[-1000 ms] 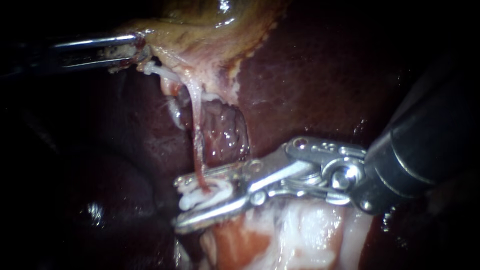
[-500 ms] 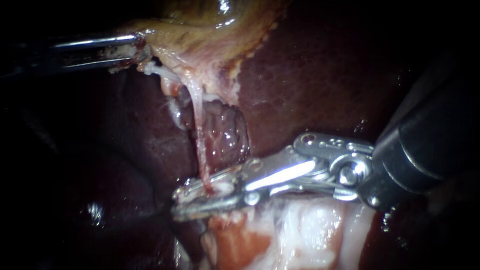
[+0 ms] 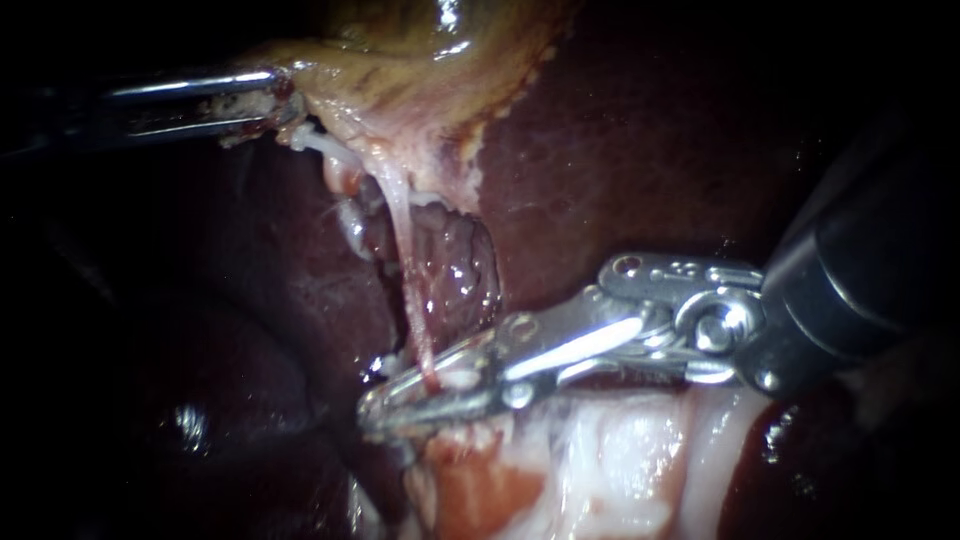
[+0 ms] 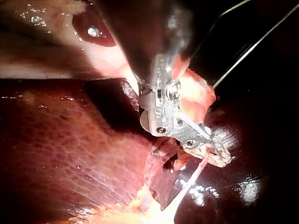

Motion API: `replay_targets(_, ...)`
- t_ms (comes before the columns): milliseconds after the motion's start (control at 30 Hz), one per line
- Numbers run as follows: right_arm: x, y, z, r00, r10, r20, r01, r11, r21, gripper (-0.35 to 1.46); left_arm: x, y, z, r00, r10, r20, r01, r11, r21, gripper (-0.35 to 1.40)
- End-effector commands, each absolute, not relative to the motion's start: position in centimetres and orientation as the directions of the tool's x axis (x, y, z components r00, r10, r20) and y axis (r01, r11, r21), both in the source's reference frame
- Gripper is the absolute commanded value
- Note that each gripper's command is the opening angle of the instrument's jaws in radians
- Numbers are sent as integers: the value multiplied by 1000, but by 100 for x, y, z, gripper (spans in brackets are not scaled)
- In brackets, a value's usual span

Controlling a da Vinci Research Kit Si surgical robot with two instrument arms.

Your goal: Clipping second clip right tube

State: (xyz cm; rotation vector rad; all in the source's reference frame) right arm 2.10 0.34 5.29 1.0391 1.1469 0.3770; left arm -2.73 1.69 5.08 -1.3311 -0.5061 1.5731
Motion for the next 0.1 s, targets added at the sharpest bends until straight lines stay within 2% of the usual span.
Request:
replay_targets(33,210,34,529,416,720,-556,238,504,830,-35,-273,169,508,76,860,-505,-404,-437,-804,-35)
replay_targets(100,210,35,529,414,721,-556,239,503,831,-35,-273,169,508,76,860,-505,-405,-437,-804,-35)
